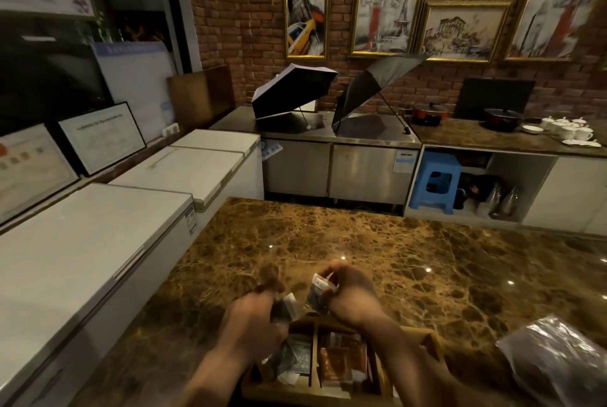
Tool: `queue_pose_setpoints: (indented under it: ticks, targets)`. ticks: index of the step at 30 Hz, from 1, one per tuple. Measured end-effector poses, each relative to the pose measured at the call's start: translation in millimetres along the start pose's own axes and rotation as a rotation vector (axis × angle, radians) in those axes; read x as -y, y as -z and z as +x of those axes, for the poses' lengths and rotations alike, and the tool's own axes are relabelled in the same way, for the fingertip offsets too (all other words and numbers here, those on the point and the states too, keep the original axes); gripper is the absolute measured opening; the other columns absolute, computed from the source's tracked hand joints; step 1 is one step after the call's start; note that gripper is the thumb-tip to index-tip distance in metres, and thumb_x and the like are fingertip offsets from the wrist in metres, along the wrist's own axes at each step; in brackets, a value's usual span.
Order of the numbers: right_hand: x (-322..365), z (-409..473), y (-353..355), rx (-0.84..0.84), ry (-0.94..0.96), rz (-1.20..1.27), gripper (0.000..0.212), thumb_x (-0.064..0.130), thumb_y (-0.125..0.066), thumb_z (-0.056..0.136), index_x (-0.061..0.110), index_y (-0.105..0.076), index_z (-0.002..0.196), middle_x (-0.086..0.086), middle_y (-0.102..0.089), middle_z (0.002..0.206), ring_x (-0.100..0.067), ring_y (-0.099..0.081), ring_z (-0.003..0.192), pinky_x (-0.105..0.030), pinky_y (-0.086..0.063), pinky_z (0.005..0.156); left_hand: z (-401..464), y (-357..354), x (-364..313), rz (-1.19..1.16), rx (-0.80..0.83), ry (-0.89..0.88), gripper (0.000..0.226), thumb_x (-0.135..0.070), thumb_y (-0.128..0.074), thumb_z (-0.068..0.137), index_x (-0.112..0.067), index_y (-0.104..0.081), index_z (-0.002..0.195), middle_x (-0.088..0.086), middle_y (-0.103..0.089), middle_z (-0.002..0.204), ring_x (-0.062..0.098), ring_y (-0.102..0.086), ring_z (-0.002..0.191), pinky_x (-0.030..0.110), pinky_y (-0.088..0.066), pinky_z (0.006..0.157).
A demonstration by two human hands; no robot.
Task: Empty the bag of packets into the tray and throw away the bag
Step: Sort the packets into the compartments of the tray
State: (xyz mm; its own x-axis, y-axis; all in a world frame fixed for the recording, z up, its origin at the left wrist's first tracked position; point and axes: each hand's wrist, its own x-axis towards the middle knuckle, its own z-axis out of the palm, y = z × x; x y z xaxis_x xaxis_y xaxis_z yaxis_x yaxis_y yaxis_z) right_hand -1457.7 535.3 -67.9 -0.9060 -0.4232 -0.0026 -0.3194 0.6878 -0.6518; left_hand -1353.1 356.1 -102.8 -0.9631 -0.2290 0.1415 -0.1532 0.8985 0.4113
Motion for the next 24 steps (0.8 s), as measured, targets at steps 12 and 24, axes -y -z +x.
queue_pose_setpoints:
  ticks: [12, 24]
  targets:
    - [8, -18, -3, 0.093, 0.045, 0.035, 0.023, 0.021, -0.065, 0.087, 0.034, -0.061, 0.106, 0.0, -0.066, 0.109, -0.014, -0.067, 0.094, -0.028, -0.061, 0.071, -35, 10, -10, 0.13, 0.157, 0.024, 0.058, -0.054, -0.071, 0.069, -0.044, -0.046, 0.12, -0.019, -0.06, 0.114, 0.013, -0.05, 0.113, 0.03, -0.035, 0.096]
    - [16, -22, -29, 0.315, 0.002, 0.098, 0.028, 0.017, -0.069, 0.092, 0.023, -0.065, 0.118, 0.005, -0.066, 0.106, -0.011, -0.065, 0.096, -0.023, -0.058, 0.073, -20, 11, -12, -0.201, 0.142, 0.159, 0.029, -0.024, -0.061, 0.088, -0.035, -0.06, 0.114, -0.014, -0.067, 0.085, 0.008, -0.068, 0.086, 0.025, -0.053, 0.072]
